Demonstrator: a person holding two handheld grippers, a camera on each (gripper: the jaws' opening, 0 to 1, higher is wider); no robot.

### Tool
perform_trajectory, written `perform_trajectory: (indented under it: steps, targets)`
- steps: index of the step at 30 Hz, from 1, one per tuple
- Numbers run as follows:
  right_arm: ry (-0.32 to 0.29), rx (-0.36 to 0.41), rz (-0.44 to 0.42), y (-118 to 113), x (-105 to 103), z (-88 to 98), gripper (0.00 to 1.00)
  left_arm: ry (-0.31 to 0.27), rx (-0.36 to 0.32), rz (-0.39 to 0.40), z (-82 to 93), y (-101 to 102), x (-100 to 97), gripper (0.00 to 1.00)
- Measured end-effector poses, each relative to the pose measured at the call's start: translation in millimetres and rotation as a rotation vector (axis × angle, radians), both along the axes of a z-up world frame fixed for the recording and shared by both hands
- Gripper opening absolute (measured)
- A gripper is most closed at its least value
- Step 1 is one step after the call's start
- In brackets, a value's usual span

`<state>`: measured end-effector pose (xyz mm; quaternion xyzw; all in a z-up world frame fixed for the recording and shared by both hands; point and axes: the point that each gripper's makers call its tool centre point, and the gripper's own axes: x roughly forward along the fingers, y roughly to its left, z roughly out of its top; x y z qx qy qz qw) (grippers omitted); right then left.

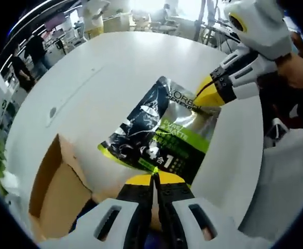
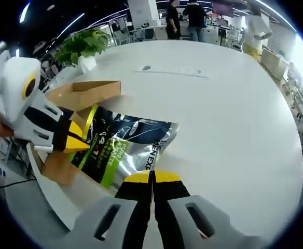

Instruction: Operate the shoe box by opening the lid, removing the specified soft item, and placing it in the target area until the item is outside and the box remains undamaged.

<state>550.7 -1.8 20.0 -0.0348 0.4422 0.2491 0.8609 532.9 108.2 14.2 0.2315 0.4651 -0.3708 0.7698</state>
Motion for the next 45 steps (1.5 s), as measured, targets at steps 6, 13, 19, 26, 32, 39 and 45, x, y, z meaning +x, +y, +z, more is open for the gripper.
perform_trajectory:
  steps: [6,13,19,26,32,39,45]
  targets:
    - [-0.004,-0.002,0.0,-2,5,-8.6,0.0,0.005,0.043,-0.041,-10.4,-3,5.1,0.0]
    - [0.0,-0.019,0.0,-3,12,-21.5,0.0,0.025,0.073,-0.065,-22.2,-6,6.2,0.0]
    - [0.012,-0.022,-0.009,-2,12,-33.3,0.0,0.057,0.076,-0.041,-30.9,-4,6.7,0.0]
    - [0.006,-0.017,-0.016,-1,13,-40.7,0.0,0.03,0.095,-0.06,-37.1,-1,9.2,0.0]
    - [0.02,-0.017,-0.014,0,15,-49.9,0.0,0.026,0.101,-0.051,-40.0,1,11.7,0.0]
    - [-0.006,-0.029,-0.007,-2,21,-50.5,0.0,-0.007,0.129,-0.087,-42.5,2,14.8,0.01]
    - [0.0,-0.024,-0.005,-2,19,-52.6,0.0,-0.022,0.152,-0.1,-40.1,5,13.9,0.02]
